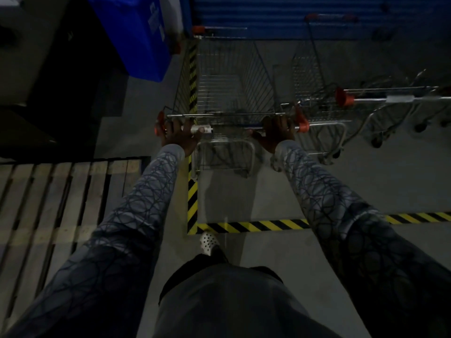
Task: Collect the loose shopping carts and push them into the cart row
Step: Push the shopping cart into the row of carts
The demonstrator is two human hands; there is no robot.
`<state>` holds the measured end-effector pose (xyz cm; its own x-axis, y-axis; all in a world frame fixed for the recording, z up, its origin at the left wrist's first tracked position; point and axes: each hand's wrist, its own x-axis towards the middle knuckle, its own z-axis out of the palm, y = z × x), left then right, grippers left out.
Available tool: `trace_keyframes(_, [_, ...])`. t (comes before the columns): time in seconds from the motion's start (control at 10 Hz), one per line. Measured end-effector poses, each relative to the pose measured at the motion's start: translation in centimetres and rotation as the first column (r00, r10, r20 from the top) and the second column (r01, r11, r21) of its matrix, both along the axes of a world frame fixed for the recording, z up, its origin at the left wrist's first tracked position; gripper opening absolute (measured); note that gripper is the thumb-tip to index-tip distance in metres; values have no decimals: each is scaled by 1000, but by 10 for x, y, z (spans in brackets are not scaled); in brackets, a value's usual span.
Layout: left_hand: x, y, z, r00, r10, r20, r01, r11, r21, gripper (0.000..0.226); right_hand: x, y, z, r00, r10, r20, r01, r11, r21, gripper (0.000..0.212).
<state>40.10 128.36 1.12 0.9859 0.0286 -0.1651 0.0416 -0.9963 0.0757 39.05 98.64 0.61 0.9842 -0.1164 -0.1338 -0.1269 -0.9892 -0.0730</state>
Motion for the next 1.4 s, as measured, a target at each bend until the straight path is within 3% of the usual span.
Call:
trace_keyframes(0.1, [-22, -8, -4, 999, 19, 43, -19, 1000, -4, 70, -24, -11, -1, 999, 2, -34, -2, 1000, 6, 80])
trace_keyframes(0.2, [-47, -9, -21, 974, -124, 190, 106, 989, 99, 55, -53, -19, 3, 999, 7, -34, -7, 1000, 12, 78])
trace_keyframes(0.3, [-55, -12, -38, 934, -234, 271, 212, 971, 106, 45, -79, -24, 5, 999, 11, -32, -10, 1000, 10, 76])
trace_keyframes(0.4, [-70, -16, -35, 957, -237, 165, 228, 971, 69, 53, -99, -32, 8, 1000, 5, -19, -6, 1000, -19, 78])
trace_keyframes(0.5, [-93, -27, -34, 929, -296, 223, 302, 953, 4, 50, -115, -40, 6, 1000, 11, 9, -11, 999, -47, 83])
trace_keyframes(0.6, [-109, -40, -22, 939, -105, 327, 109, 994, 6, 65, -121, -46, 2, 1000, -14, 20, 15, 999, -47, 96])
trace_keyframes(0.7, [-112, -49, -14, 985, -25, 173, 24, 1000, 3, 75, -119, -51, 1, 999, -3, -37, 1, 999, -45, 82])
trace_keyframes(0.8, [-101, -43, -20, 971, -47, 234, 11, 988, 151, 70, -116, -52, 4, 1000, 17, 5, -17, 1000, -18, 74])
trace_keyframes(0.9, [-93, -52, -17, 953, -173, 250, 158, 984, 77, 62, -107, -54, 6, 1000, 25, 12, -25, 1000, 16, 73])
trace_keyframes(1.0, [-85, -55, -16, 967, -125, 224, 99, 987, 127, 69, -89, -58, 7, 1000, 21, -13, -21, 999, 49, 76])
trace_keyframes(1.1, [-48, -54, -32, 949, -107, 297, 55, 983, 177, 60, -62, -62, 6, 1000, 24, 13, -24, 999, 49, 76])
trace_keyframes(1.2, [-6, -58, -31, 944, -114, 310, 80, 989, 122, 51, -28, -66, 7, 1000, 25, 1, -25, 998, 55, 78])
trace_keyframes(1.4, [98, -89, -24, 966, -142, 218, 136, 990, 39, 73, 82, -93, 3, 1000, -2, 23, 1, 998, 63, 113])
